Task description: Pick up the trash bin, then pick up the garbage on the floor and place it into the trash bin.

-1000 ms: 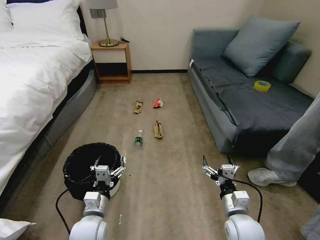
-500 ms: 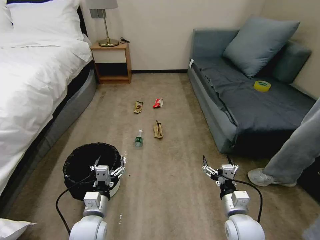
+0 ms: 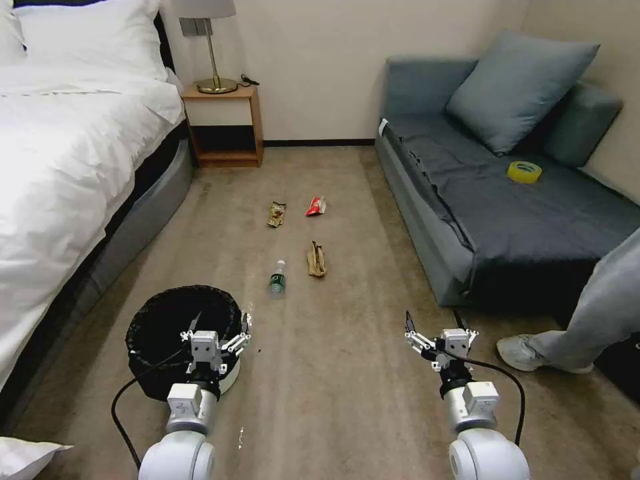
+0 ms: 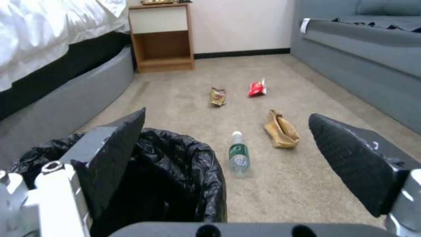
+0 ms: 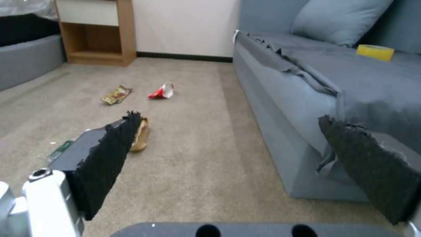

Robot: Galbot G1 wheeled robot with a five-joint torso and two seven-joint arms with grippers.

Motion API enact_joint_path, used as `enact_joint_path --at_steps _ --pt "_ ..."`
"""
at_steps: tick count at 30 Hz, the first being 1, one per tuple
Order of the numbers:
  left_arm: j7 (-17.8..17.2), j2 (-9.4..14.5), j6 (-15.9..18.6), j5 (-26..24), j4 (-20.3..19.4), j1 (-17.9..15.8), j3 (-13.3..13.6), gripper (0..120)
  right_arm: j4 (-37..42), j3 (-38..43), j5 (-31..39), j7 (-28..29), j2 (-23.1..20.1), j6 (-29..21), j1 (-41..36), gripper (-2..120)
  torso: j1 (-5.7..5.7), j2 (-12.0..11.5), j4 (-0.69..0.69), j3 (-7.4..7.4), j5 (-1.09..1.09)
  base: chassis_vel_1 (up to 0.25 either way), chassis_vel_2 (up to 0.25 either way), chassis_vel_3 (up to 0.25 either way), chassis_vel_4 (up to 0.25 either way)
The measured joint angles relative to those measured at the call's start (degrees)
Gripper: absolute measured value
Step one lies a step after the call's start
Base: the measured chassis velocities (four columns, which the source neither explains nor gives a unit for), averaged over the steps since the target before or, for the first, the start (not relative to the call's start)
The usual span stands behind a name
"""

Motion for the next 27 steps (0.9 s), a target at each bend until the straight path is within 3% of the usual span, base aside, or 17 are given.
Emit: enact_joint_path --at_steps 11,14,15,19,21,24,27 --pt "0.0 -0.1 0.4 0.0 -0.2 0.0 0.0 100 0.4 0.0 0.0 0.0 0.1 -0.3 0.0 100 0.00 0.0 0.00 0.00 0.00 0.000 0.000 0.000 0.000" --pt "-1.1 -1.2 5.4 -0.1 -3.4 -0.9 0.4 100 5.4 0.6 -0.2 0.7 1.7 -3.2 -0.1 100 0.00 0.0 0.00 0.00 0.00 0.000 0.000 0.000 0.000" --pt "-1.1 -1.2 5.4 -0.1 -3.4 -0.9 0.4 100 5.4 0.6 -0.2 0.7 1.7 -3.2 -0.1 100 0.00 0.0 0.00 0.00 0.00 0.000 0.000 0.000 0.000" --pt "-3.0 -3.1 14.4 -0.2 -8.9 -2.3 1.1 100 14.5 1.7 -0.8 2.2 4.7 -8.8 -0.3 100 0.00 0.0 0.00 0.00 0.00 0.000 0.000 0.000 0.000" --pt "-3.3 -3.3 15.3 -0.4 -9.8 -2.5 1.1 100 16.2 1.9 -0.8 2.4 5.2 -9.4 -0.4 100 0.00 0.0 -0.02 -0.01 -0.01 0.000 0.000 0.000 0.000" --pt "-3.7 -2.1 17.5 -1.6 -10.5 -2.6 0.0 100 18.3 2.5 0.3 2.5 5.8 -10.8 -0.7 100 0.00 0.0 0.00 0.00 0.00 0.000 0.000 0.000 0.000" --pt "-5.2 1.3 22.4 -5.0 -12.1 -2.8 -3.5 100 20.5 3.3 1.9 2.8 6.2 -12.0 -1.0 100 0.00 0.0 -0.01 0.00 -0.04 0.000 0.000 0.000 0.000"
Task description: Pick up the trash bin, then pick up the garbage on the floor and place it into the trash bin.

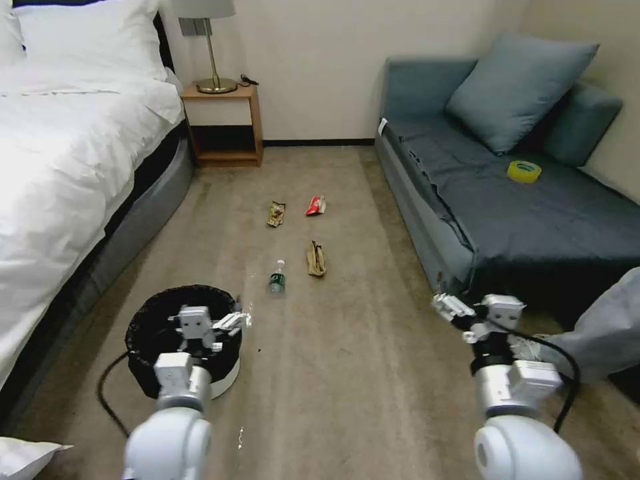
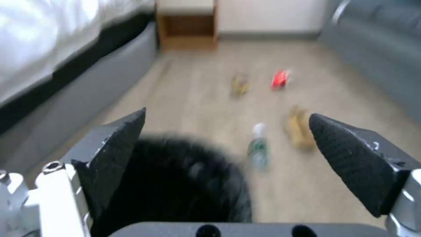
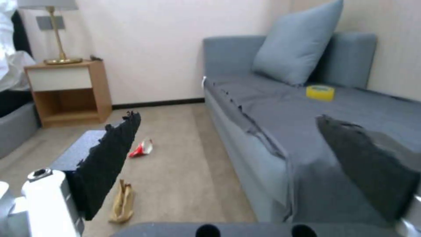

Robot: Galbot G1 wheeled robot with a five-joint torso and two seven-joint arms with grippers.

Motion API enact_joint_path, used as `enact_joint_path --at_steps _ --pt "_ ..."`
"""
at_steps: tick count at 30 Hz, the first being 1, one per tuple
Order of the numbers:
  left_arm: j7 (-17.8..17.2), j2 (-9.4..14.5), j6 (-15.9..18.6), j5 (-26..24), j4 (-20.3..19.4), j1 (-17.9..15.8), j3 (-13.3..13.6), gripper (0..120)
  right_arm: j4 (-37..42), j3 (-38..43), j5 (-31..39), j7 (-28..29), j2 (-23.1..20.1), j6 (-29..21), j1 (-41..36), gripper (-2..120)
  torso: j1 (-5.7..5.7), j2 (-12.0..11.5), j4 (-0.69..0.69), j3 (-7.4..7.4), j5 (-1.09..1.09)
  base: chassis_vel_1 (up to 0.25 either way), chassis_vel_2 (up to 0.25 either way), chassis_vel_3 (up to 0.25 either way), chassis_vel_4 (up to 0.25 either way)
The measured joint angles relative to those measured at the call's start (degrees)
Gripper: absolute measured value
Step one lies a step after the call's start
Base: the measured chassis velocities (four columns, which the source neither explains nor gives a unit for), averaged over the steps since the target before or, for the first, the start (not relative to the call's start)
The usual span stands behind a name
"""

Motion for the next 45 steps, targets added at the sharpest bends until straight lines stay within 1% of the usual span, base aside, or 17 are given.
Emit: enact_joint_path --at_steps 1,3,4,5,7,8,9,12,14,18,19,23,27,33,39,43,45 --pt "0.0 0.0 0.0 0.0 0.0 0.0 0.0 100 0.0 0.0 0.0 0.0 0.0 0.0 0.0 100 0.00 0.0 0.00 0.00 0.00 0.000 0.000 0.000 0.000" --pt "-1.4 2.3 2.6 -2.9 -0.5 -0.1 -3.3 100 0.0 0.1 0.2 0.1 0.0 0.0 0.1 100 0.00 0.0 0.01 -0.01 0.10 0.000 0.000 0.000 0.000" --pt "-2.5 2.7 4.0 -4.5 -0.4 -0.1 -4.4 100 0.0 0.1 0.3 0.1 0.0 0.0 0.1 100 0.00 0.0 0.03 0.00 -0.02 0.000 0.000 0.000 0.000" --pt "-2.5 2.7 4.0 -4.5 -0.4 -0.1 -4.4 100 0.0 0.1 0.3 0.1 0.0 0.0 0.1 100 0.00 0.0 0.03 0.00 -0.02 0.000 0.000 0.000 0.000" --pt "-3.8 3.2 6.4 -7.2 -0.3 -0.5 -6.6 100 0.0 0.1 0.4 0.1 0.0 0.0 0.1 100 0.00 0.0 0.01 0.00 0.07 0.000 0.000 0.000 0.000" --pt "-4.2 3.6 7.3 -8.2 0.1 -0.8 -8.1 100 -0.1 0.2 0.4 0.1 0.0 0.0 0.1 100 0.00 0.0 0.02 -0.01 0.03 0.000 0.000 0.000 0.000" --pt "-4.2 3.6 7.3 -8.2 0.1 -0.8 -8.1 100 -0.1 0.2 0.4 0.1 0.0 0.0 0.1 100 0.00 0.0 0.02 -0.01 0.03 0.000 0.000 0.000 0.000" --pt "-5.0 4.4 8.9 -10.4 1.7 -1.9 -11.1 100 -0.3 0.2 0.5 0.1 0.0 0.0 0.0 100 0.00 0.0 0.01 -0.01 0.04 0.000 0.000 0.000 0.000" --pt "-6.0 5.6 11.4 -13.3 3.8 -3.5 -13.2 100 -0.4 0.2 0.6 0.1 0.2 0.0 -0.1 100 0.00 0.0 0.01 0.00 0.03 0.000 0.000 0.000 0.000" --pt "-7.7 7.2 14.3 -17.9 6.5 -5.7 -14.9 100 -0.6 0.3 0.7 0.0 0.2 0.0 0.1 100 0.00 0.0 0.01 0.00 0.03 0.000 0.000 0.000 0.000" --pt "-7.7 7.2 14.3 -17.9 6.5 -5.7 -14.9 100 -0.6 0.3 0.7 0.0 0.2 0.0 0.1 100 0.00 0.0 0.01 0.00 0.03 0.000 0.000 0.000 0.000" --pt "-12.2 9.5 18.3 -25.2 11.1 -9.2 -15.0 100 -0.8 0.0 0.7 -0.1 0.1 0.0 0.3 100 0.00 0.0 0.02 0.00 0.03 0.000 0.000 0.000 0.000" --pt "-14.0 10.8 19.8 -27.1 14.4 -11.8 -14.4 100 -0.8 0.0 0.7 -0.2 0.1 -0.1 0.4 100 0.00 0.0 0.01 0.00 0.03 0.000 0.000 0.000 0.000" --pt "-16.1 12.9 20.1 -29.7 19.6 -15.3 -12.4 100 -0.8 0.1 0.7 -0.2 0.1 -0.1 0.4 100 0.00 0.0 0.01 0.00 0.04 0.000 0.000 0.000 0.000" --pt "-17.0 13.1 20.1 -30.8 22.9 -16.5 -11.1 100 -0.8 0.2 0.7 -0.2 0.1 -0.1 0.4 100 0.00 0.0 0.01 0.00 0.04 0.000 0.000 0.000 0.000" --pt "-17.5 13.3 20.0 -32.2 27.5 -17.7 -10.0 100 -0.7 0.2 0.6 -0.2 0.0 -0.1 0.3 100 0.01 0.0 0.01 0.00 0.04 0.000 0.000 0.000 0.000" --pt "-17.5 13.4 20.0 -32.6 28.1 -17.8 -9.8 100 -0.7 0.2 0.6 -0.2 0.0 -0.1 0.3 100 0.00 0.0 0.01 0.00 0.04 0.000 0.000 0.000 0.000"
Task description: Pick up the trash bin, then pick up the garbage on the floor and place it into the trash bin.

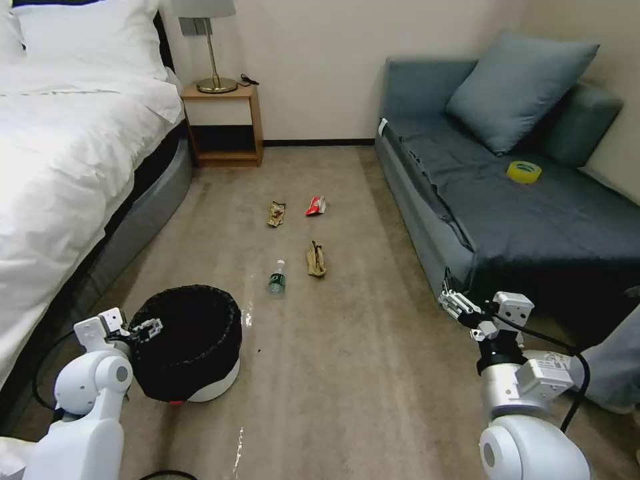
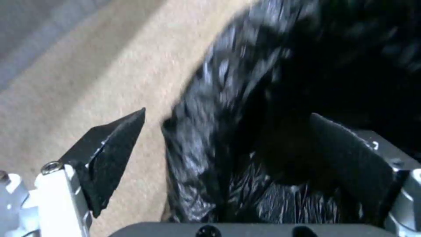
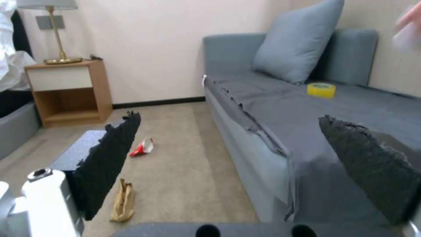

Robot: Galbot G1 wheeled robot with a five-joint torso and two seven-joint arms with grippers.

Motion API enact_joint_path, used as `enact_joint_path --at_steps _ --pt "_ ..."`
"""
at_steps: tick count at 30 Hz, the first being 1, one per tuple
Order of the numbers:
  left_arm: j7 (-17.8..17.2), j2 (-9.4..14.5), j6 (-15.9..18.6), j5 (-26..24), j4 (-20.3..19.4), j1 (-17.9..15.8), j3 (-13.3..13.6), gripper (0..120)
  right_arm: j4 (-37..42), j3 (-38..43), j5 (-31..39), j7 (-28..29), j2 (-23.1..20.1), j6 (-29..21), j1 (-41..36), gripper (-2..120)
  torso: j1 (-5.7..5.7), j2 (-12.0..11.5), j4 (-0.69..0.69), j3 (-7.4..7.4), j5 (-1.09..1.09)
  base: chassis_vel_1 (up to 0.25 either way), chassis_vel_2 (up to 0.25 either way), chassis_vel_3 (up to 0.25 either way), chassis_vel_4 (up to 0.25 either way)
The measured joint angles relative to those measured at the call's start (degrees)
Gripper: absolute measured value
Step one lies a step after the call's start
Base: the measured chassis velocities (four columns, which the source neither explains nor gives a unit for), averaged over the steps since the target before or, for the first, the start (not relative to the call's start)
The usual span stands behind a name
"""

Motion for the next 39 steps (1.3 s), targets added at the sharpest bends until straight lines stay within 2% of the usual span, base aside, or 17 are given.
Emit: enact_joint_path --at_steps 6,8,11,13,14,17,18,21,22,26,27,31,33,39 --pt "-0.6 -0.1 -0.5 -1.8 1.7 -0.5 0.7 99 0.0 -0.1 -0.2 0.0 0.0 0.0 0.0 100 0.00 0.0 0.01 -0.01 0.04 0.000 0.000 0.000 0.000" --pt "-0.9 -0.1 -0.5 -2.9 2.1 -0.7 0.8 90 0.0 -0.1 -0.3 0.0 0.0 0.2 0.0 100 0.00 0.0 0.01 -0.01 0.06 0.000 0.000 0.000 0.000" --pt "-1.0 -0.2 -0.6 -3.6 2.0 -0.7 0.8 84 0.0 -0.1 -0.3 0.0 0.0 0.2 0.0 100 0.00 0.0 0.01 -0.01 0.05 0.000 0.000 0.000 0.000" --pt "-1.0 -0.3 -0.6 -4.3 1.8 -0.5 0.9 72 -0.1 -0.1 -0.3 0.0 0.0 0.3 0.0 100 0.00 0.0 0.01 -0.01 0.04 0.000 0.000 0.000 0.000" --pt "-1.0 -0.3 -0.6 -4.3 1.8 -0.5 0.9 72 -0.1 -0.1 -0.3 0.0 0.0 0.3 0.0 100 0.00 0.0 0.01 -0.01 0.04 0.000 0.000 0.000 0.000" --pt "-1.0 -0.4 -0.6 -4.7 1.3 -0.1 0.9 59 -0.1 -0.1 -0.4 0.0 0.0 0.3 0.0 100 0.00 0.0 0.02 -0.01 0.03 0.000 0.000 0.000 0.000" --pt "-1.0 -0.4 -0.6 -4.7 1.3 -0.1 0.9 59 -0.1 -0.1 -0.4 0.0 0.0 0.3 0.0 100 0.00 0.0 0.02 -0.01 0.03 0.000 0.000 0.000 0.000" --pt "-1.3 -0.3 -0.6 -5.5 0.3 0.7 1.0 44 0.0 -0.1 -0.3 0.0 0.0 0.5 0.0 100 0.00 0.0 0.02 -0.01 0.01 0.000 0.000 0.000 0.000" --pt "-1.3 -0.3 -0.6 -5.5 0.3 0.7 1.0 44 0.0 -0.1 -0.3 0.0 0.0 0.5 0.0 100 0.00 0.0 0.02 -0.01 0.01 0.000 0.000 0.000 0.000" --pt "-1.9 -0.1 -0.5 -7.2 -0.8 2.0 0.6 26 0.5 -0.1 -0.3 -0.2 0.0 0.7 -0.4 100 0.00 0.0 0.00 -0.01 -0.01 0.000 0.000 0.000 0.000" --pt "-1.9 -0.1 -0.5 -7.2 -0.8 2.0 0.6 26 0.5 -0.1 -0.3 -0.2 0.0 0.7 -0.4 100 0.00 0.0 0.00 -0.01 -0.01 0.000 0.000 0.000 0.000" --pt "-2.3 0.4 -0.3 -8.4 -1.3 2.8 0.0 9 1.2 -0.1 -0.3 -0.3 0.0 0.8 -0.9 100 0.00 0.0 -0.01 -0.01 -0.02 0.000 0.000 0.000 0.000" --pt "-2.4 0.4 -0.3 -8.6 -1.3 3.0 -0.2 4 1.3 -0.1 -0.3 -0.4 0.0 0.9 -1.0 100 0.00 0.0 -0.01 -0.01 -0.02 0.000 0.000 0.000 0.000" --pt "-2.3 -0.2 -0.1 -8.9 -3.3 4.6 -1.6 4 1.9 -0.3 -0.1 -0.3 -0.1 1.5 -1.7 100 0.00 0.0 -0.02 0.00 -0.06 0.000 0.000 0.000 0.000"
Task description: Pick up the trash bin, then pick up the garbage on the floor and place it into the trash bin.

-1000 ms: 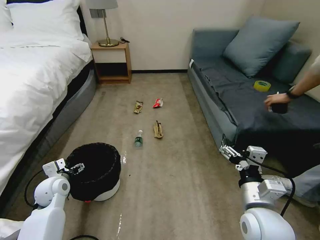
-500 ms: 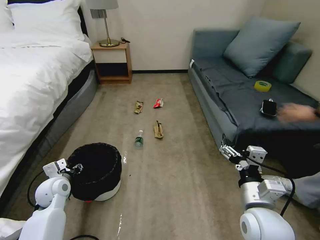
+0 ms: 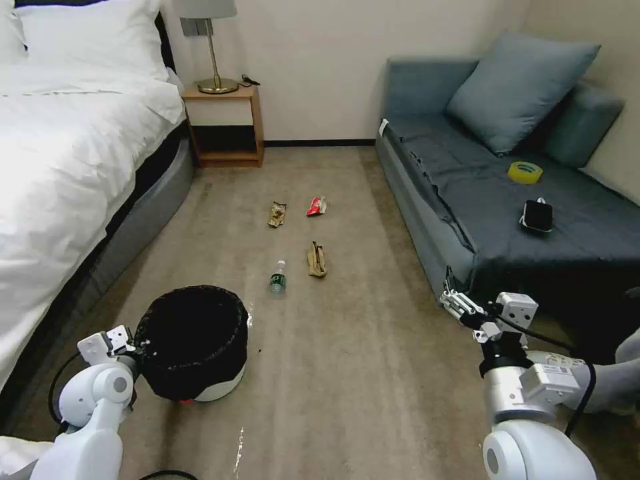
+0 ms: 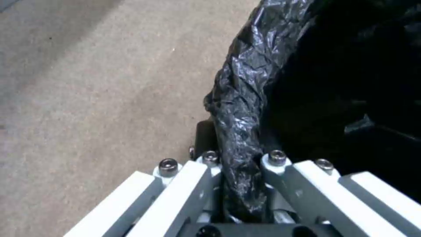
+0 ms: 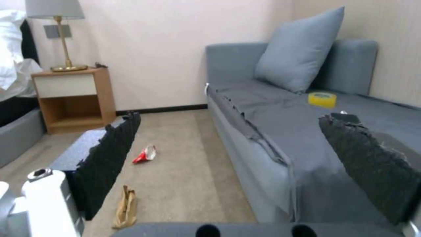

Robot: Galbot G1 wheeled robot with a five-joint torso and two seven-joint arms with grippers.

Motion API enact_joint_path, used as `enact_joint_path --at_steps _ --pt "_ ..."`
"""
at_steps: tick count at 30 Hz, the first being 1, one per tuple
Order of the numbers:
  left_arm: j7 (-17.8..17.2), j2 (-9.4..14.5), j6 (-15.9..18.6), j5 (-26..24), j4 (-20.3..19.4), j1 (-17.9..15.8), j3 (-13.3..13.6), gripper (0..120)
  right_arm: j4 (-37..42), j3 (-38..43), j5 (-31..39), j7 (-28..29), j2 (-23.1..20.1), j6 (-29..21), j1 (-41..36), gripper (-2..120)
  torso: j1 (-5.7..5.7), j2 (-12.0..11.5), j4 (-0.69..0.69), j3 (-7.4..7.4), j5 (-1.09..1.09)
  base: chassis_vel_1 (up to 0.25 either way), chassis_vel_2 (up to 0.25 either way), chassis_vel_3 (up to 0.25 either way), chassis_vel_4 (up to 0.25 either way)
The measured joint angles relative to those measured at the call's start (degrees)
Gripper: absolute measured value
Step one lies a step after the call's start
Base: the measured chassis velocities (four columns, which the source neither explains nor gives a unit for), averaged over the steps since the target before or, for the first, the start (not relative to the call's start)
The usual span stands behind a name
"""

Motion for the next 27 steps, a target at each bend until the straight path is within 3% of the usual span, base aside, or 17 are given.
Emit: enact_joint_path --at_steps 4,8,9,13,17,20,27 --pt "-0.1 -0.5 0.3 -0.1 -3.8 1.4 -1.3 2 0.3 0.0 1.9 -0.1 -0.5 1.0 -0.2 100 0.00 0.0 0.01 0.00 0.04 0.000 0.000 0.000 0.000" --pt "0.1 -0.9 0.3 1.5 -11.3 3.5 -3.0 2 0.7 0.3 6.0 -2.2 -1.4 4.6 -0.3 100 0.00 0.0 0.01 0.00 0.06 0.000 0.000 0.000 0.000" --pt "0.1 -0.9 0.3 1.5 -11.3 3.5 -3.0 2 0.7 0.3 6.0 -2.2 -1.4 4.6 -0.3 100 0.00 0.0 0.01 0.00 0.06 0.000 0.000 0.000 0.000" --pt "2.1 -1.4 0.2 8.5 -17.5 6.1 -4.5 2 0.9 0.5 8.7 -2.9 -2.9 6.8 -0.4 100 0.00 0.0 0.02 0.00 0.07 0.000 0.000 0.000 0.000" --pt "2.9 -1.9 0.1 11.2 -19.6 7.6 -5.1 2 1.2 0.5 9.8 -3.1 -3.5 7.4 -0.4 100 0.00 0.0 0.03 0.00 0.08 0.000 0.000 0.000 0.000" --pt "5.0 -3.4 0.1 16.3 -21.3 9.8 -5.7 2 1.3 0.5 10.9 -3.1 -4.3 7.5 0.0 100 0.00 0.0 0.02 0.00 0.06 0.000 0.000 0.000 0.000" --pt "6.1 -5.3 0.0 18.1 -23.0 11.2 -6.0 2 0.5 0.3 11.6 -4.3 -4.8 7.7 0.4 100 0.00 0.0 0.02 0.00 0.07 0.000 0.000 0.000 0.000"
